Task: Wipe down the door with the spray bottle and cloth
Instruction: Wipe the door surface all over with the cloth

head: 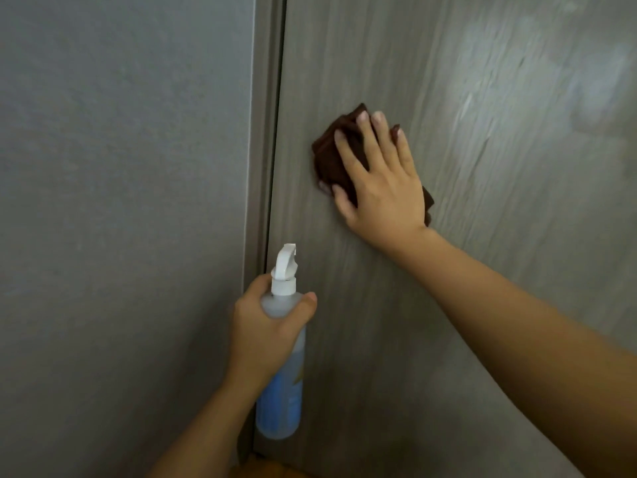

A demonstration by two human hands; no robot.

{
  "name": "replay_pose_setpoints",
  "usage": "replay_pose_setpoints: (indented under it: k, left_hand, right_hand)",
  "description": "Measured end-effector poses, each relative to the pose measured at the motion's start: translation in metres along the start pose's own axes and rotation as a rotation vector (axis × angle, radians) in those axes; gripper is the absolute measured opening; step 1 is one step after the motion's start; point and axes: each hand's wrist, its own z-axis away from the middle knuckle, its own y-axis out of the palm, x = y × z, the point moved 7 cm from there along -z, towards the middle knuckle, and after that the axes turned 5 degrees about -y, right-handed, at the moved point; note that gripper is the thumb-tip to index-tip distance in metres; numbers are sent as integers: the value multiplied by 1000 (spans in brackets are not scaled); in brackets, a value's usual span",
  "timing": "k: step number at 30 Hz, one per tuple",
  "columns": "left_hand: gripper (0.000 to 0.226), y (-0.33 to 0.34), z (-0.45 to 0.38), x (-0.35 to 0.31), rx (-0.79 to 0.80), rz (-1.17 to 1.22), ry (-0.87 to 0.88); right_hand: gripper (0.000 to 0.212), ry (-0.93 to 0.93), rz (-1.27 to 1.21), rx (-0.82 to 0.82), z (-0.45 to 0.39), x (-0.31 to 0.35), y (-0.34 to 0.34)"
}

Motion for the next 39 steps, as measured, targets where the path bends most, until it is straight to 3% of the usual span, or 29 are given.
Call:
replay_pose_setpoints:
  k: [5,15,19,24,28,33,39]
  left_hand:
    - [35,0,-1,1,-16,5,-2]
    - [31,-30,-3,-4,-77,-15,-9]
    - [29,-37,1,-11,-77,-5,-18]
    - [21,-28,3,-16,-56,44,-23]
    - [29,-12,2,-21,-26,62,-9]
    - [32,8,1,-27,6,47,32]
    - [36,14,4,-33,54,32,69]
  right_hand:
    - [63,-107,-7,52,15,36,21]
    - [65,-565,-39,277,129,144,103]
    - [67,-514,-39,196,101,125,86]
    - [67,-237,-11,63,8,43,25]
    - [62,-64,25,35,-5,17,8]
    - [61,-257,7,129,51,60,43]
    - [75,-537,31,260,141,102,79]
